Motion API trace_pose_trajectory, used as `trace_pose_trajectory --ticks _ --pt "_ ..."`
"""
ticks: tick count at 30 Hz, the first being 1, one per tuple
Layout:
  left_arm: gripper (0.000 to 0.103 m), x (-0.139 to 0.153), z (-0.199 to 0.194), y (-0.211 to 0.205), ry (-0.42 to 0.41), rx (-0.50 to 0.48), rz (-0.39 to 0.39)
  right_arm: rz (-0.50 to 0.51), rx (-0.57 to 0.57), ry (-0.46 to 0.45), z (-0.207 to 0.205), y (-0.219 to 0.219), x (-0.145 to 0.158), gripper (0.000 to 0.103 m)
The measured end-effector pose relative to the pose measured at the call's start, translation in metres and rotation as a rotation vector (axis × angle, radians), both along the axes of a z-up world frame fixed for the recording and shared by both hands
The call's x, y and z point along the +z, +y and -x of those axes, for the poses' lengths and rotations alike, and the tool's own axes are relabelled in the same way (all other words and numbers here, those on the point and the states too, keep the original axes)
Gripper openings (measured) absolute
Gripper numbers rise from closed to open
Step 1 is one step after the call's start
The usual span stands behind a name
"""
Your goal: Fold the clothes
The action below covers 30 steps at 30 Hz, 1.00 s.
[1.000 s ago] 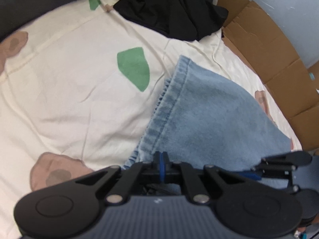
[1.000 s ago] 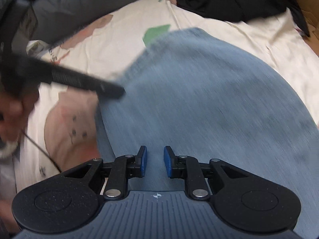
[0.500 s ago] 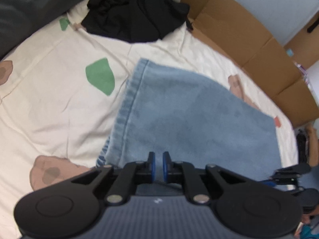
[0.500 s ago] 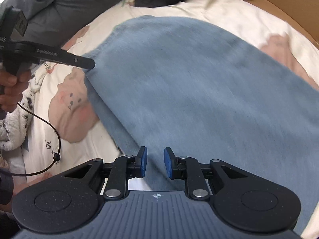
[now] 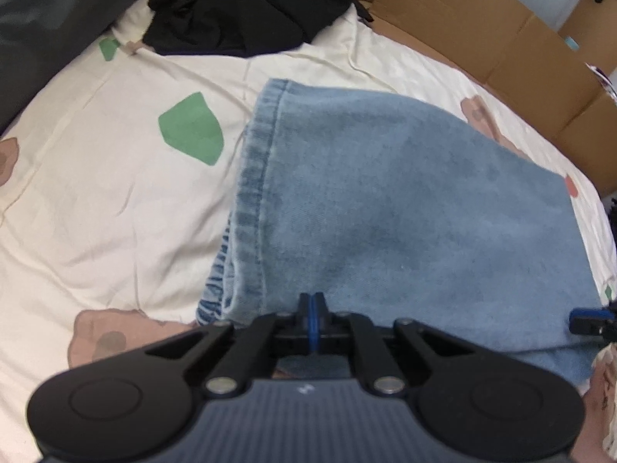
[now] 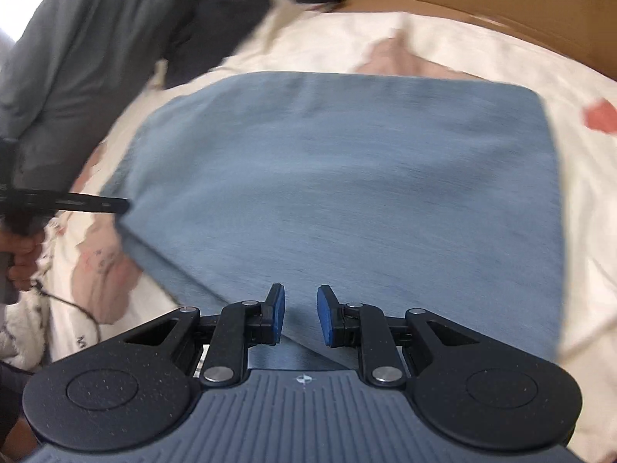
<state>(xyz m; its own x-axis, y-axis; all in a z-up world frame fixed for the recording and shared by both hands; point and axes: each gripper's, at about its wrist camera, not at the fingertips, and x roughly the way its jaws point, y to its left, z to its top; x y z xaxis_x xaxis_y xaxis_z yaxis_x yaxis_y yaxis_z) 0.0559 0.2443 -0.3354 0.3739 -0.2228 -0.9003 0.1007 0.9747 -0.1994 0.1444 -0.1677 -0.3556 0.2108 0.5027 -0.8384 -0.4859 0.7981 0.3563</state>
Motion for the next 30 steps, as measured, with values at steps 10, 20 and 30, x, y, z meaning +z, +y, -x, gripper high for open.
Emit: trace_pose_trajectory --ticks 10,20,30 --pt "0.003 0.017 -0.006 0.002 -0.011 0.022 -0.111 0.095 -0.024 0.008 0.022 -0.035 -0.023 0.019" --pt "0.005 0.075 -0.04 -0.003 -0.047 0.006 -0.164 0.02 -0.252 -0.052 0.022 -0.092 0.003 0.021" --pt "0.008 0.178 -0.096 -0.041 -0.095 -0.057 -0.195 -0.024 -0.362 0.015 0.03 -0.118 -0.032 0.019"
